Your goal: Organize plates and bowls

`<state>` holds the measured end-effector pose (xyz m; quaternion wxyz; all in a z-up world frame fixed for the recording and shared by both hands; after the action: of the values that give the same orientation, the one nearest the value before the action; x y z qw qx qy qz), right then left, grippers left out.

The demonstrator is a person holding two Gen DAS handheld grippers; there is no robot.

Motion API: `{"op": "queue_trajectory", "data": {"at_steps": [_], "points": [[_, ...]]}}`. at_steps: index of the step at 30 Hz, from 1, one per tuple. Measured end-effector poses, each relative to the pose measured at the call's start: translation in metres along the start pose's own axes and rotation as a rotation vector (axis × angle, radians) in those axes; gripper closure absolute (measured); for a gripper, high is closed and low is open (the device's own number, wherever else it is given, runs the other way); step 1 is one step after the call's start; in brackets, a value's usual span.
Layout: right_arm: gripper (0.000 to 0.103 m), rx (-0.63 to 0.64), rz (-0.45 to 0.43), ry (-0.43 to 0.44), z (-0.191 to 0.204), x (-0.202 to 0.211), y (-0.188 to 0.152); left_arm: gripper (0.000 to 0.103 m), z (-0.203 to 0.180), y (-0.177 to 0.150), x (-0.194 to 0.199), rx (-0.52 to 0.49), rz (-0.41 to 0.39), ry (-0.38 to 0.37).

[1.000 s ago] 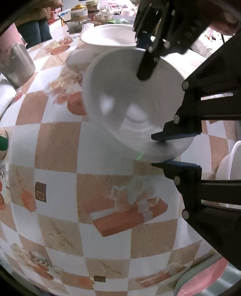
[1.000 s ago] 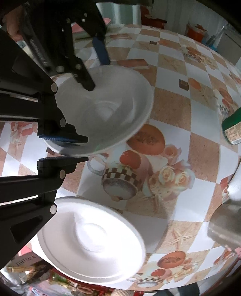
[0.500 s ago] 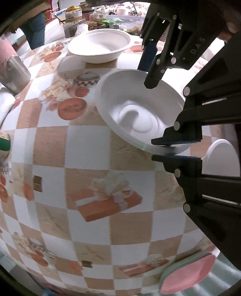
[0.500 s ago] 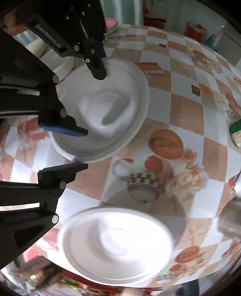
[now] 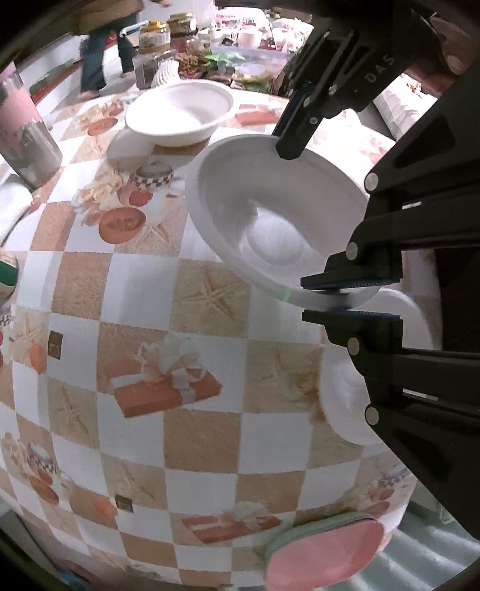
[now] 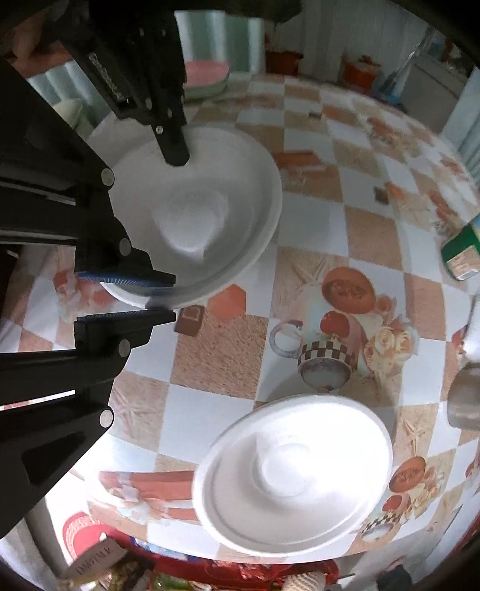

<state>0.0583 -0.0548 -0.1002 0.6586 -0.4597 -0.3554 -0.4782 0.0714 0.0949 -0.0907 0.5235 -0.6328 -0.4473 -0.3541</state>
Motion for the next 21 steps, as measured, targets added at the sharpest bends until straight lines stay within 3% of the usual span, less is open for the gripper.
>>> {"op": "queue_trajectory", "data": {"at_steps": [6, 10, 17, 21], "points": [[0.089, 0.030, -0.059, 0.040, 0.018, 0.025, -0.032, 0.091, -0.004, -0.033, 0.014, -0.051, -0.003, 0.004], [0.089, -0.004, -0.047, 0.043, 0.031, 0.031, -0.059, 0.089, 0.002, -0.058, 0.009, -0.104, 0.014, 0.030], [0.089, 0.012, -0.009, -0.031, 0.067, 0.026, -0.087, 0.084, 0.036, -0.098, 0.009, -0.177, -0.011, 0.151], [0.089, 0.067, 0.006, -0.091, 0.105, 0.014, -0.096, 0.084, 0.067, -0.109, 0.009, -0.144, -0.010, 0.131]]}}
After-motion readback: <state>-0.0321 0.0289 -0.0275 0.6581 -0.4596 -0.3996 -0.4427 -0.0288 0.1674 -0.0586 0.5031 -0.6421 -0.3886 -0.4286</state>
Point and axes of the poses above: each gripper's, at about its wrist camera, not at the fingertips, and x roughly against the way its jaws point, z to its left, y to its top, the point moved 5 cm from there along -x, roughly the way its jaws point, and after that the axes turned 12 degrees about z, right-handed, at the moved point
